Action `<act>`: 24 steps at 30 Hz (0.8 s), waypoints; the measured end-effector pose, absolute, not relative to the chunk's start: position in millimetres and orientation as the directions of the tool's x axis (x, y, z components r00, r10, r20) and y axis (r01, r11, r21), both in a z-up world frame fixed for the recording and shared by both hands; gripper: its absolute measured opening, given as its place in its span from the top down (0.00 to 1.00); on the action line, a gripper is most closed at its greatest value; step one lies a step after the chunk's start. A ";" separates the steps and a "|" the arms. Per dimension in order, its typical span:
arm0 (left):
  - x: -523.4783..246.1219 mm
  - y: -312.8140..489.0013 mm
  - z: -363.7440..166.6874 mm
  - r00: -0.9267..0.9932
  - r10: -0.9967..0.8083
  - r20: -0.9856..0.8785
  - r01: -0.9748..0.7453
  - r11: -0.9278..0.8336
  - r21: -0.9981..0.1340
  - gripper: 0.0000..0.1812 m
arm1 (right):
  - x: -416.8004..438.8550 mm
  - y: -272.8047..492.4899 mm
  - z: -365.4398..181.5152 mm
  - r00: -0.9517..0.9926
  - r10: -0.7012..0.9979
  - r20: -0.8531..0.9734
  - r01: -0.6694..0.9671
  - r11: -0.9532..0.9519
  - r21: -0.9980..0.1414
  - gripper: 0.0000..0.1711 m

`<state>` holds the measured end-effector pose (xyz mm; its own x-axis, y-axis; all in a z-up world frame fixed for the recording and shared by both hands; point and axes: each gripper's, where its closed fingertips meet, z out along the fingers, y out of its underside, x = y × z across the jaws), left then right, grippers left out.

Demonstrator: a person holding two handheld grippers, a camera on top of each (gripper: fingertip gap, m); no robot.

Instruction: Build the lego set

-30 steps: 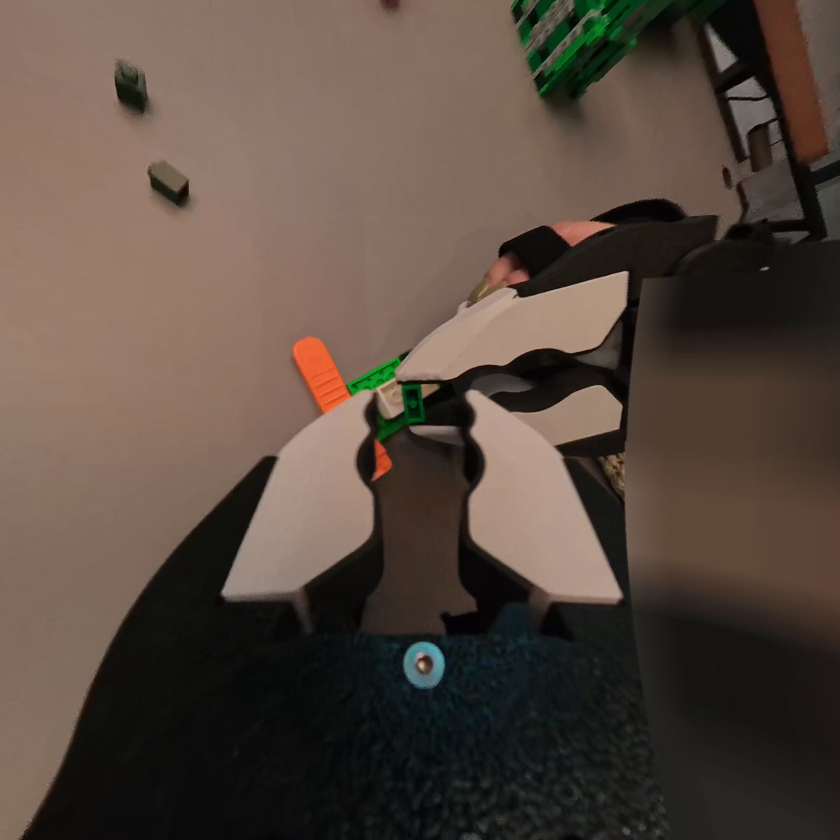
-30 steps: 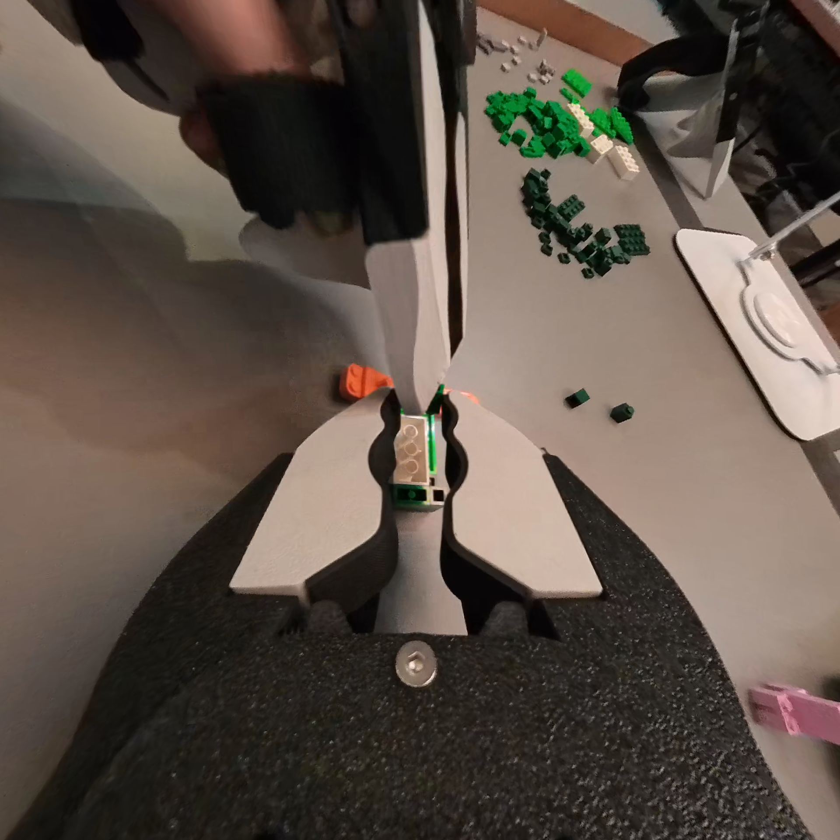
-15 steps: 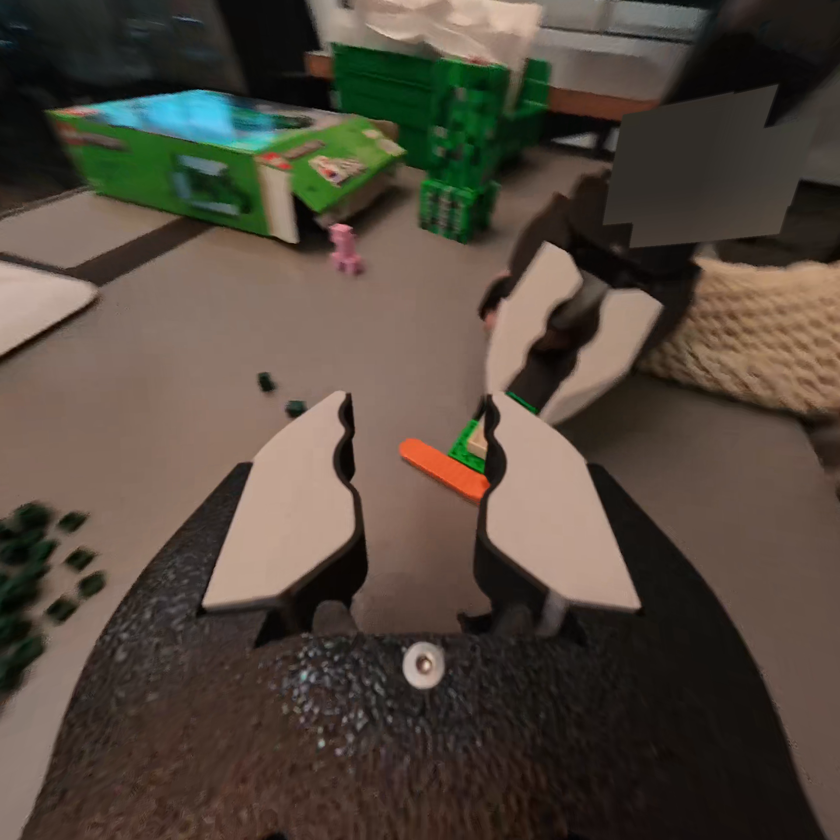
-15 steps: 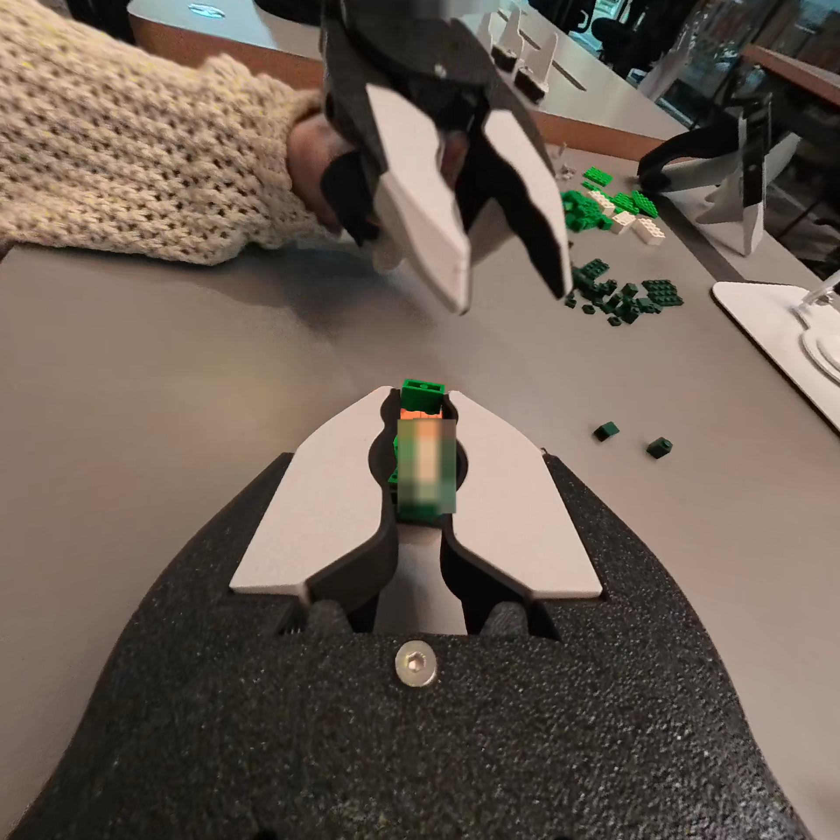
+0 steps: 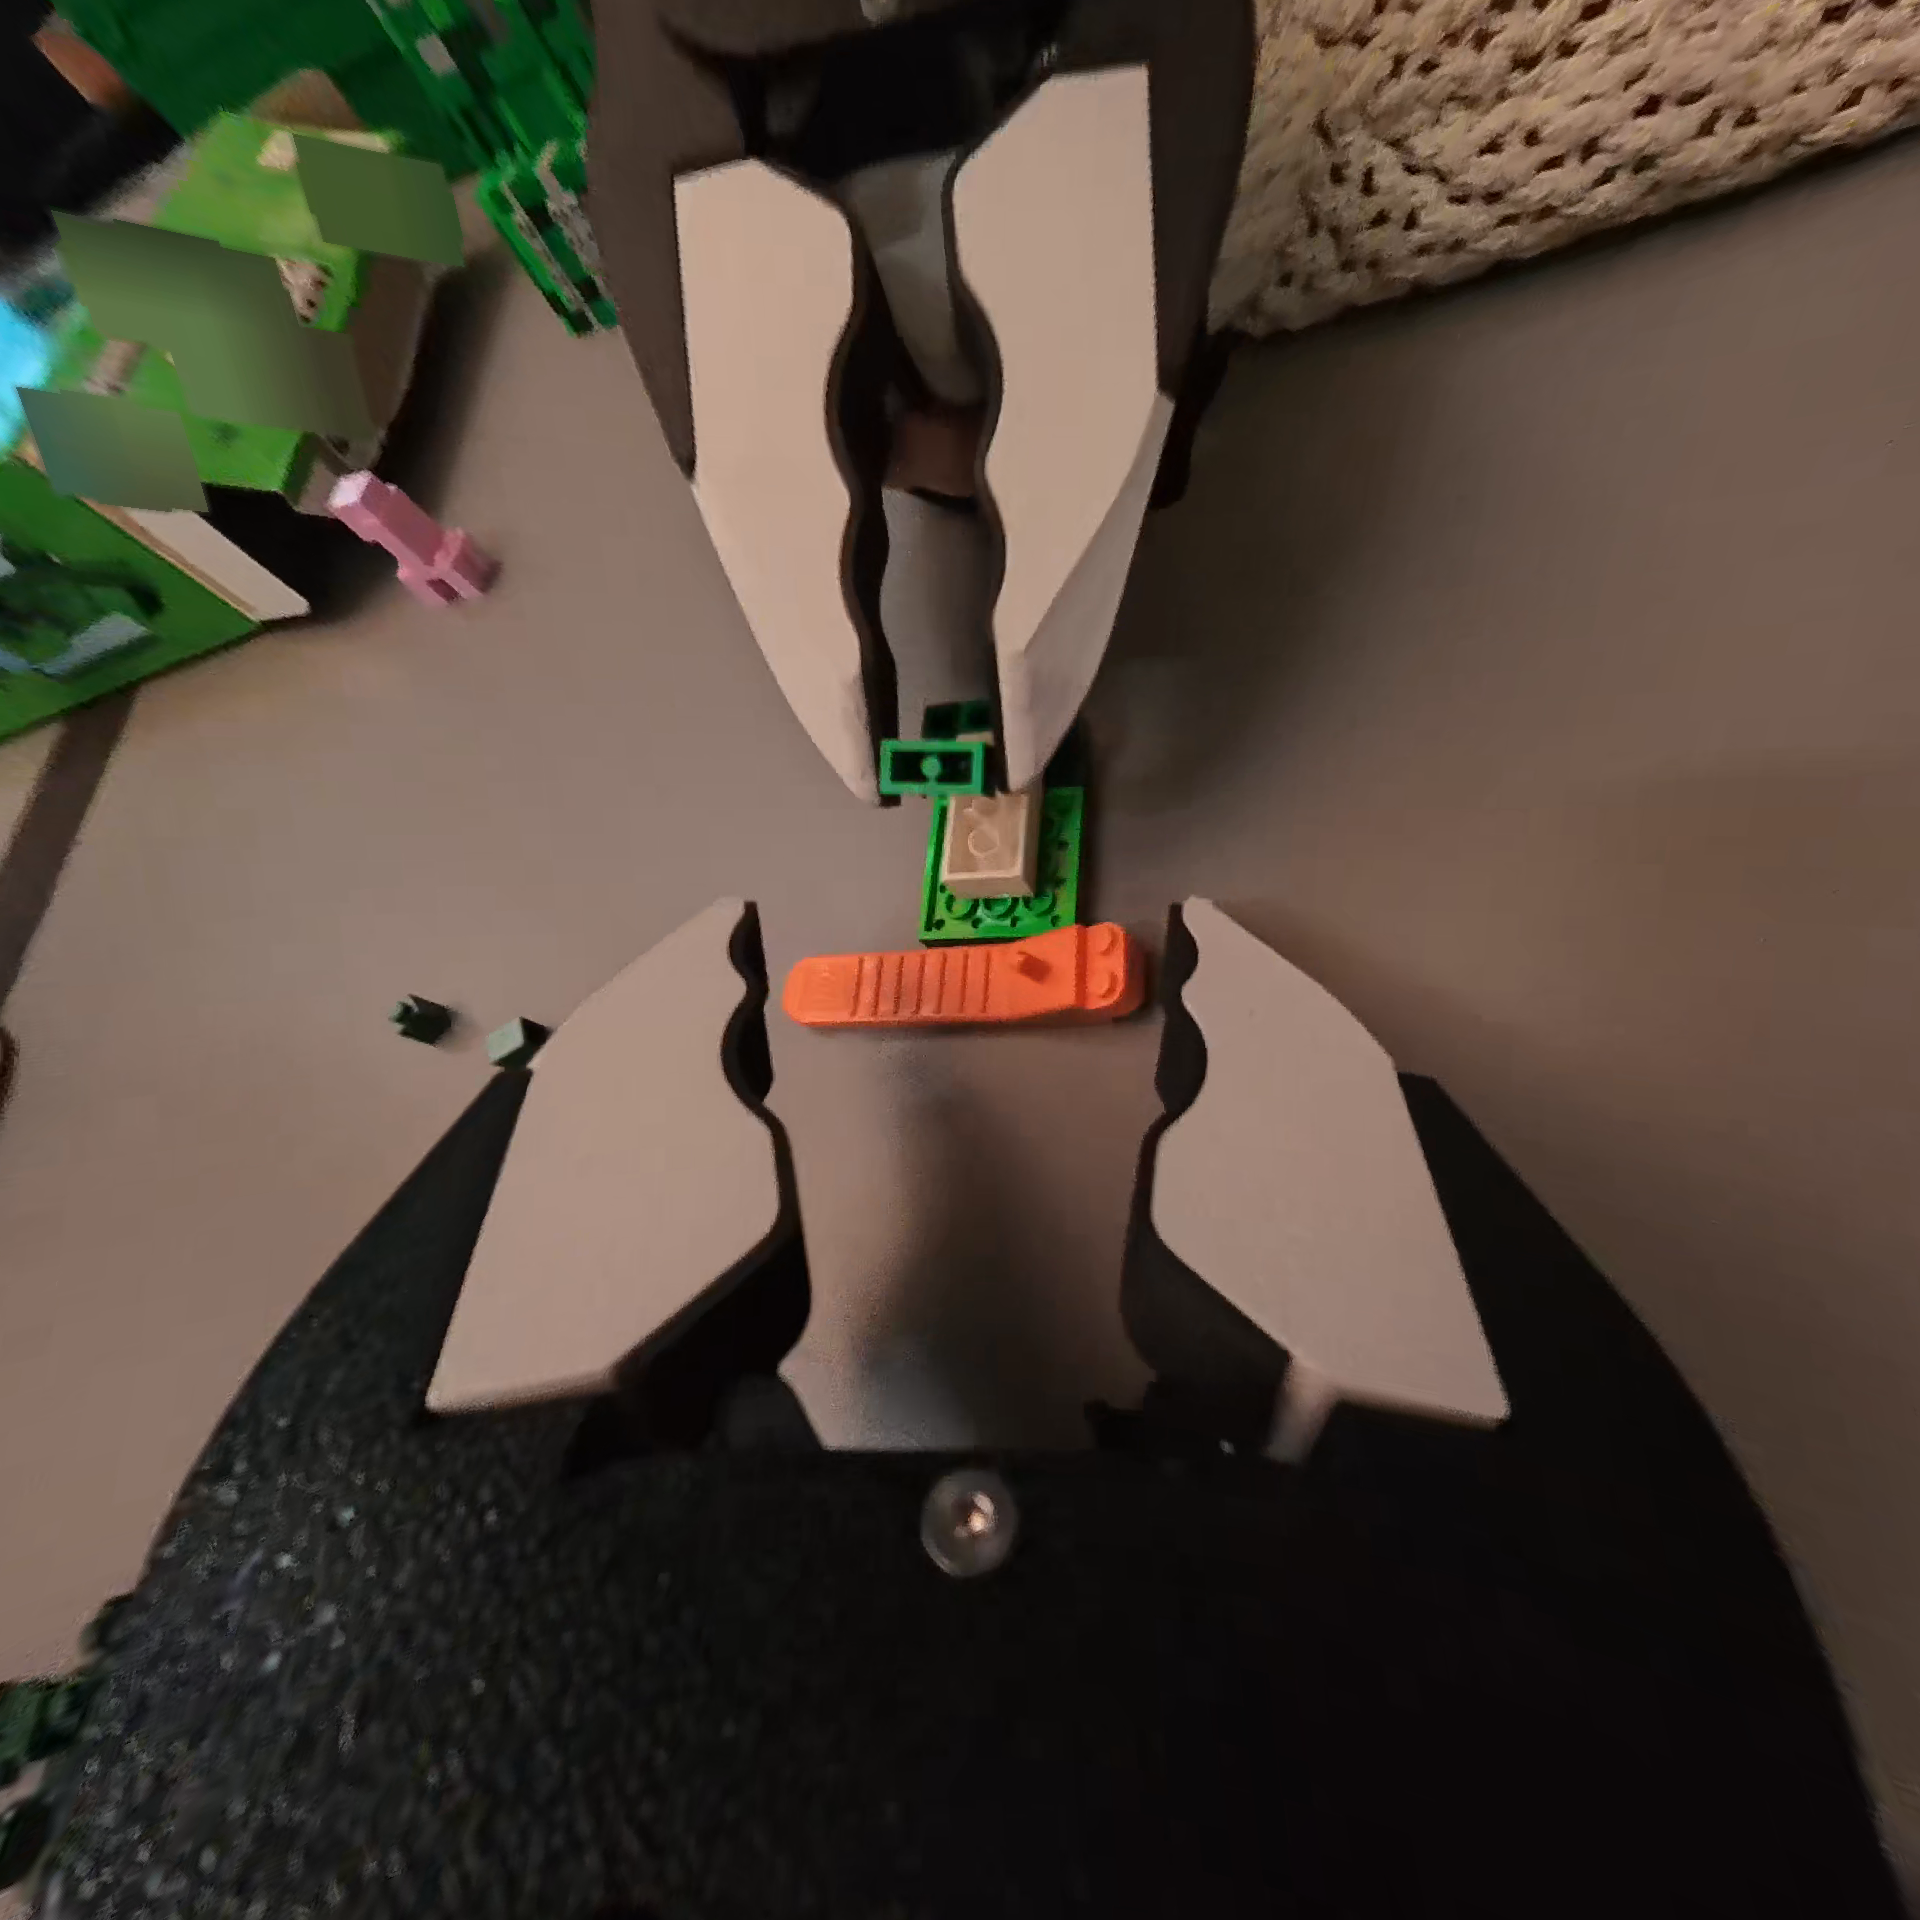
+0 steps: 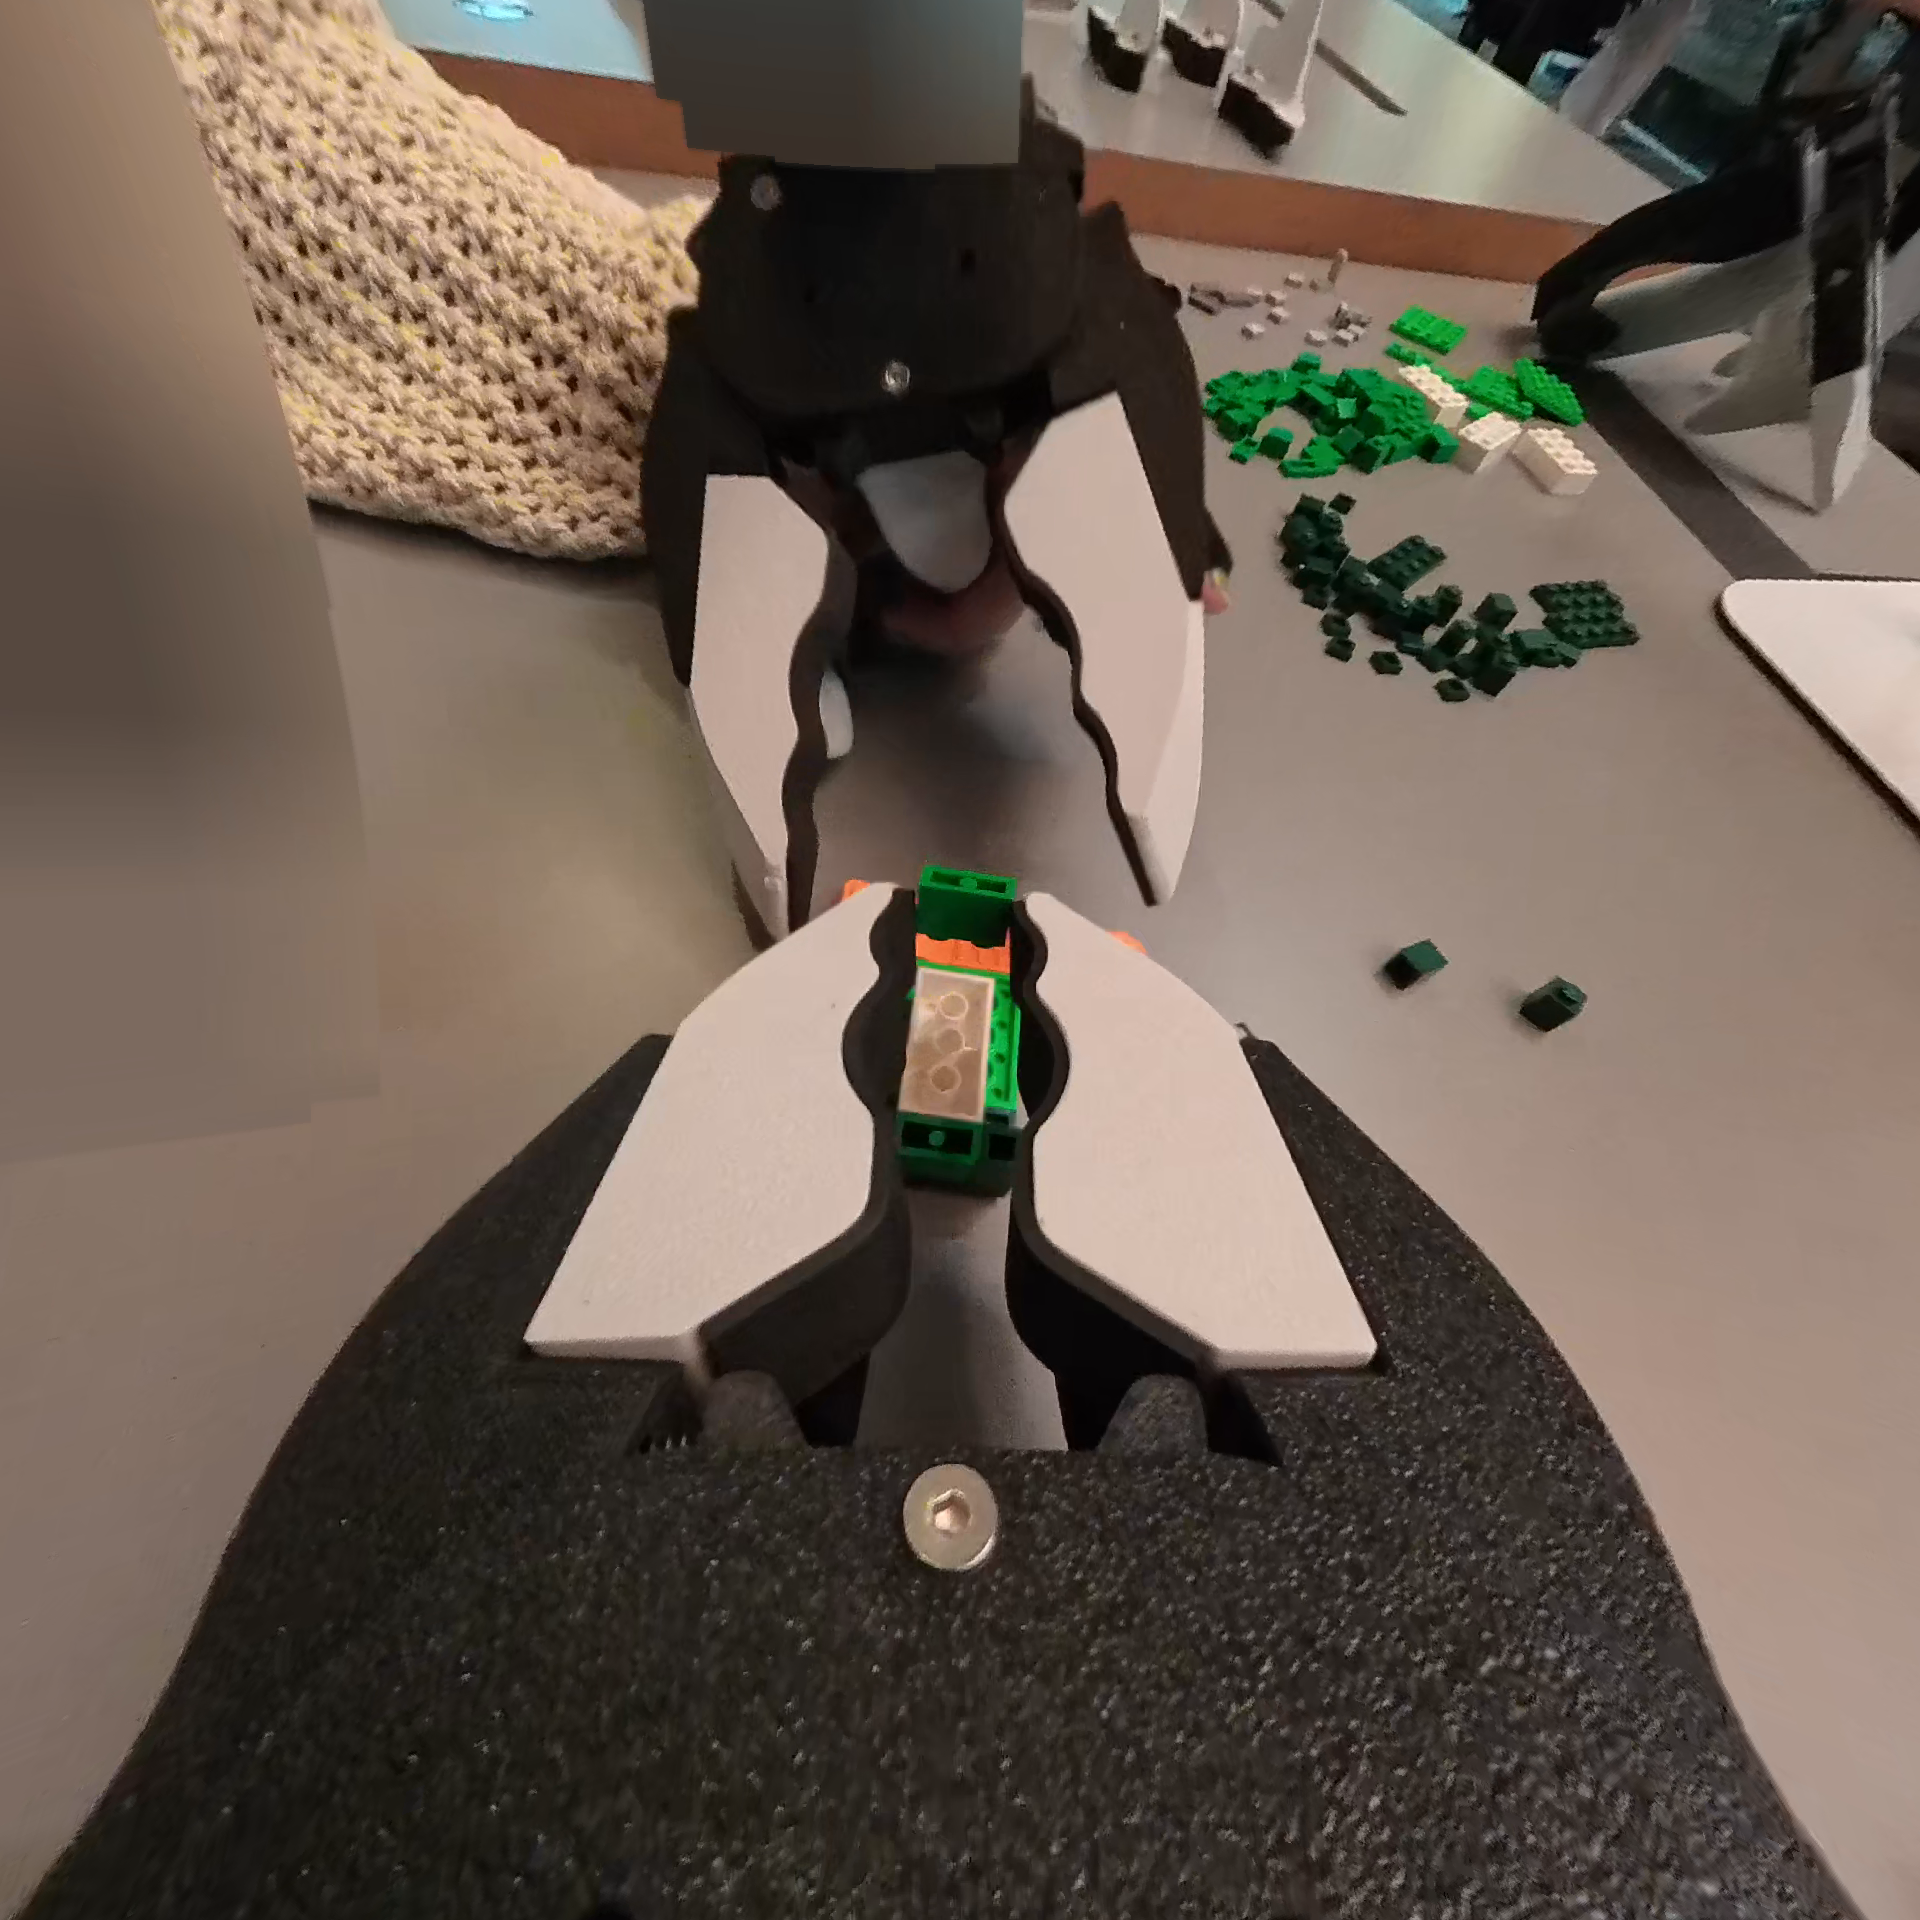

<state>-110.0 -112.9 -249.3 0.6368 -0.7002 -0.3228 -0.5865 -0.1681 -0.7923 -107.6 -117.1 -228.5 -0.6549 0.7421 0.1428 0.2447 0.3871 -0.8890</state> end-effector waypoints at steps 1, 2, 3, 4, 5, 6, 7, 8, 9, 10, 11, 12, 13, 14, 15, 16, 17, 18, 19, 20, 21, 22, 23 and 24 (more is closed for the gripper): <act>-109.9 -113.4 -246.9 0.639 -0.690 -0.340 -0.586 -0.151 -0.796 0.60 | -107.6 -117.9 -230.4 -0.658 0.738 0.148 0.249 0.399 -0.882 0.90; -109.7 -114.2 -245.2 0.642 -0.683 -0.347 -0.583 -0.141 -0.800 0.60 | -108.2 -117.9 -232.3 -0.655 0.739 0.157 0.255 0.411 -0.875 0.90; -109.6 -115.2 -244.3 0.643 -0.682 -0.349 -0.580 -0.137 -0.803 0.61 | -108.5 -118.3 -234.4 -0.654 0.738 0.167 0.259 0.426 -0.867 0.90; -109.9 -115.5 -243.6 0.645 -0.680 -0.348 -0.577 -0.136 -0.805 0.61 | -108.6 -119.0 -236.6 -0.656 0.734 0.176 0.264 0.441 -0.858 0.90; -110.2 -115.5 -242.7 0.648 -0.679 -0.344 -0.571 -0.135 -0.810 0.62 | -108.9 -119.2 -238.7 -0.655 0.732 0.187 0.268 0.456 -0.848 0.90; -110.1 -116.0 -242.0 0.648 -0.682 -0.339 -0.566 -0.134 -0.813 0.63 | -108.9 -119.8 -240.6 -0.656 0.729 0.197 0.271 0.470 -0.840 0.90; -109.5 -116.9 -241.3 0.645 -0.686 -0.338 -0.564 -0.128 -0.816 0.65 | -108.9 -120.4 -242.4 -0.658 0.725 0.203 0.274 0.482 -0.832 0.90; -108.6 -118.2 -240.7 0.637 -0.689 -0.344 -0.566 -0.115 -0.816 0.67 | -109.1 -120.4 -243.7 -0.657 0.724 0.209 0.278 0.491 -0.826 0.90; -107.2 -120.1 -240.0 0.626 -0.695 -0.354 -0.570 -0.098 -0.816 0.70 | -109.6 -120.1 -244.7 -0.655 0.725 0.213 0.282 0.496 -0.821 0.90; -105.4 -122.2 -239.6 0.612 -0.701 -0.366 -0.577 -0.079 -0.813 0.73 | -109.8 -120.0 -245.4 -0.654 0.726 0.212 0.287 0.497 -0.819 0.90; -103.4 -124.5 -239.2 0.597 -0.708 -0.377 -0.583 -0.061 -0.810 0.75 | -110.2 -119.7 -245.8 -0.653 0.728 0.207 0.292 0.495 -0.818 0.90; -100.9 -127.1 -238.5 0.581 -0.716 -0.387 -0.589 -0.041 -0.807 0.78 | -110.4 -119.6 -245.8 -0.653 0.730 0.202 0.296 0.491 -0.819 0.90; -98.7 -129.3 -237.2 0.566 -0.720 -0.401 -0.596 -0.021 -0.803 0.81 | -110.8 -119.6 -245.0 -0.653 0.731 0.199 0.294 0.487 -0.823 0.90; -98.2 -130.2 -235.5 0.558 -0.714 -0.423 -0.605 -0.002 -0.796 0.84 | -110.9 -120.1 -243.9 -0.653 0.730 0.200 0.287 0.483 -0.827 0.90; -98.4 -130.5 -233.8 0.554 -0.705 -0.444 -0.614 0.015 -0.789 0.85 | -110.8 -120.9 -243.0 -0.656 0.727 0.202 0.280 0.483 -0.830 0.90; -97.9 -131.4 -232.5 0.548 -0.703 -0.454 -0.616 0.028 -0.787 0.87 | -110.9 -121.3 -243.1 -0.656 0.726 0.207 0.277 0.486 -0.829 0.90; -97.7 -131.9 -230.8 0.547 -0.700 -0.460 -0.615 0.037 -0.788 0.88 | -110.7 -121.7 -244.4 -0.659 0.723 0.209 0.281 0.494 -0.823 0.90; -97.4 -132.1 -229.5 0.546 -0.698 -0.462 -0.613 0.043 -0.789 0.89 | -110.6 -122.2 -246.4 -0.663 0.718 0.211 0.287 0.504 -0.815 0.90; -96.7 -132.8 -229.9 0.544 -0.705 -0.455 -0.608 0.042 -0.793 0.89 | -110.8 -122.6 -248.3 -0.665 0.715 0.215 0.293 0.514 -0.806 0.90; -96.5 -132.9 -231.3 0.543 -0.712 -0.445 -0.607 0.033 -0.794 0.89 | -110.9 -123.1 -250.2 -0.668 0.712 0.218 0.297 0.524 -0.798 0.90; -96.6 -132.4 -233.2 0.542 -0.717 -0.438 -0.609 0.024 -0.793 0.89 | -110.6 -123.8 -251.7 -0.673 0.706 0.221 0.300 0.533 -0.791 0.90; -96.3 -132.0 -235.6 0.539 -0.724 -0.430 -0.613 0.013 -0.790 0.89 | -110.8 -124.2 -252.6 -0.673 0.704 0.226 0.301 0.540 -0.786 0.90; -96.5 -131.4 -238.4 0.537 -0.728 -0.426 -0.620 0.001 -0.785 0.90 | -111.2 -124.3 -253.4 -0.674 0.703 0.227 0.303 0.543 -0.783 0.90; -96.1 -131.2 -241.9 0.531 -0.737 -0.419 -0.629 -0.011 -0.778 0.90 | -111.4 -124.1 -254.1 -0.674 0.704 0.224 0.308 0.544 -0.780 0.90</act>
<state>-96.1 -131.2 -241.9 0.5306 -0.7369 -0.4189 -0.6286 -0.0105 -0.7776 -111.4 -124.1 -254.1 -0.6744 0.7036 0.2239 0.3085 0.5440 -0.7803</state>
